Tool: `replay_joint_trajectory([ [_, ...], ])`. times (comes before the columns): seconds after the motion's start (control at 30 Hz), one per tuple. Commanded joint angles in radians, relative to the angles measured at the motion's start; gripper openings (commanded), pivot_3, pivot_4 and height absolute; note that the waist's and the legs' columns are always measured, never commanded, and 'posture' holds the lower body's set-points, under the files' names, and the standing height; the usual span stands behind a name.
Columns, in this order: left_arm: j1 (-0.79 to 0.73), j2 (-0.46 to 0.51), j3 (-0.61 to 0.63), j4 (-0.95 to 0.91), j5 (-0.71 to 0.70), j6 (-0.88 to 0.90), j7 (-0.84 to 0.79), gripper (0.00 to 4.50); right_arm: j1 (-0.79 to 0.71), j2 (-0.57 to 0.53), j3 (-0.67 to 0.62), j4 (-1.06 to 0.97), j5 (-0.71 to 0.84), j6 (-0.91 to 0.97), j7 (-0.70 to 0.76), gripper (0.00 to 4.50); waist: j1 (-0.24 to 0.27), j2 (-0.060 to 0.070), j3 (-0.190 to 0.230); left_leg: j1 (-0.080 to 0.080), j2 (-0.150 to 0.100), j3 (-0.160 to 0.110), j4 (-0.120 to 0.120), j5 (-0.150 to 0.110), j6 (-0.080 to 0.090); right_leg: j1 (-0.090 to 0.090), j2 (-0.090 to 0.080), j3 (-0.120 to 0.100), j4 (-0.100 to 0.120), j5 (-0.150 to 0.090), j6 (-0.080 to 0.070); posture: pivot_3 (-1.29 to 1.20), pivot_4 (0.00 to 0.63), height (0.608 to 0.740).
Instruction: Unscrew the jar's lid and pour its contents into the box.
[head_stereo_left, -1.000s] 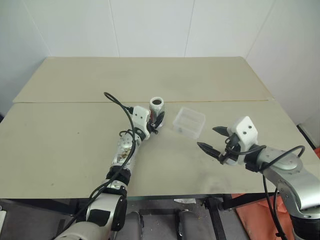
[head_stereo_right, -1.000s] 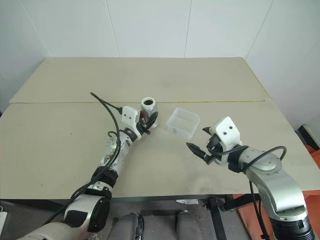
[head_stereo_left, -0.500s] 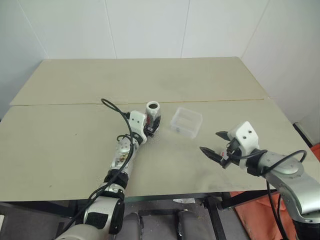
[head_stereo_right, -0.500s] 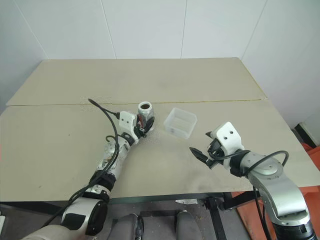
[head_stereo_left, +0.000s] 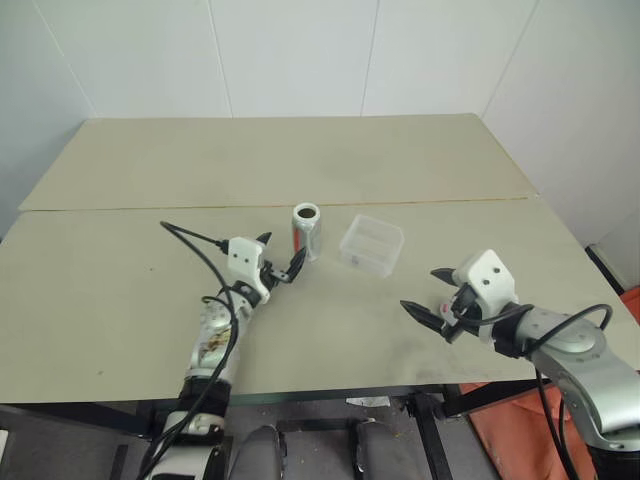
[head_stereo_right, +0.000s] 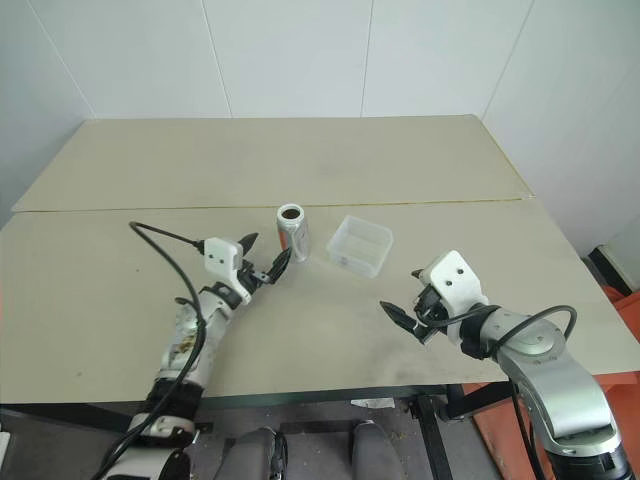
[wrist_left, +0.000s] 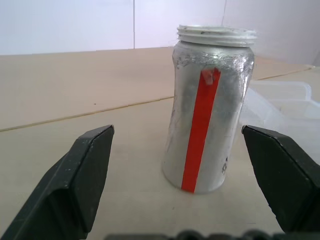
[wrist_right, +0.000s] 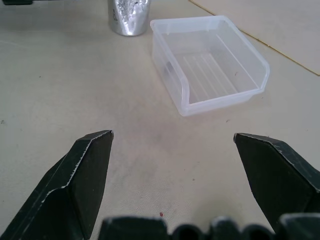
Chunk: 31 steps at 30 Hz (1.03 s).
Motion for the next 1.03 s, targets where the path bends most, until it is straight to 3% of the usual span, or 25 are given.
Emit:
replay_joint_trajectory([
  [0.03,0.060,0.072,-0.004,-0.212,-0.068,0.098,-0.071,4.45,-0.025,-0.009,0.004,-0.004,-0.013,-0.044,0.017,4.50,0.000,0.000,0.000,0.000,0.000,0.000,0.000,0.000,0.000,0.000,0.000,0.000,0.000,0.000,0.000,0.00,0.150,0.740],
  [0.2,0.180,0.242,0.058,-0.404,-0.137,0.197,-0.160,4.45,-0.041,-0.052,-0.028,0.032,-0.004,-0.071,0.078,4.50,0.000,0.000,0.000,0.001,0.001,0.001,0.000,0.000,0.000,0.000,0.000,0.000,0.000,-0.003,-0.005,0.00,0.150,0.740],
  [0.27,0.255,0.343,0.135,-0.465,-0.237,0.198,-0.289,4.45,-0.019,-0.096,-0.103,0.058,0.047,-0.130,0.186,4.50,-0.001,0.000,0.000,0.000,0.001,0.001,0.000,0.000,0.000,-0.001,0.000,0.000,0.000,-0.004,-0.006,0.00,0.150,0.740],
  [0.37,0.391,0.529,0.328,-0.535,-0.453,0.269,-0.536,4.45,0.018,-0.166,-0.230,0.117,0.107,-0.253,0.366,4.50,0.000,0.000,0.000,-0.001,0.002,0.003,-0.003,0.000,0.000,-0.004,0.000,0.000,0.000,-0.005,-0.007,0.00,0.150,0.740],
  [0.43,0.499,0.664,0.483,-0.544,-0.534,0.307,-0.706,4.45,0.021,-0.215,-0.298,0.169,0.136,-0.300,0.459,4.50,-0.003,-0.001,0.001,-0.001,0.005,0.004,-0.004,0.000,0.000,-0.007,0.001,0.000,0.000,-0.007,-0.010,0.00,0.150,0.740],
  [0.5,0.567,0.737,0.602,-0.540,-0.587,0.345,-0.782,4.45,0.016,-0.248,-0.335,0.215,0.144,-0.338,0.513,4.50,-0.002,-0.001,0.001,0.000,0.007,0.007,-0.005,0.000,0.000,-0.006,0.002,-0.001,0.000,-0.009,-0.012,0.00,0.150,0.740],
  [0.7,0.623,0.796,0.841,-0.532,-0.629,0.419,-0.798,4.45,-0.052,-0.303,-0.317,0.355,0.097,-0.445,0.580,4.50,0.004,-0.001,0.001,0.002,0.010,0.011,-0.006,0.000,-0.001,-0.007,0.001,-0.002,0.000,-0.010,-0.014,0.00,0.150,0.740],
  [0.83,0.654,0.755,0.855,-0.591,-0.639,0.441,-0.783,4.45,-0.102,-0.278,-0.215,0.345,0.049,-0.456,0.555,4.50,0.000,-0.001,0.001,0.002,0.011,0.014,-0.006,0.000,-0.001,-0.008,0.001,-0.001,0.000,-0.010,-0.014,0.00,0.150,0.740],
  [1.03,0.714,0.678,0.828,-0.634,-0.602,0.427,-0.757,4.45,-0.130,-0.237,-0.159,0.339,0.046,-0.460,0.540,4.50,0.000,-0.001,0.001,0.001,0.012,0.016,-0.010,-0.001,-0.001,-0.011,0.002,-0.001,0.001,-0.011,-0.016,0.00,0.150,0.740],
])
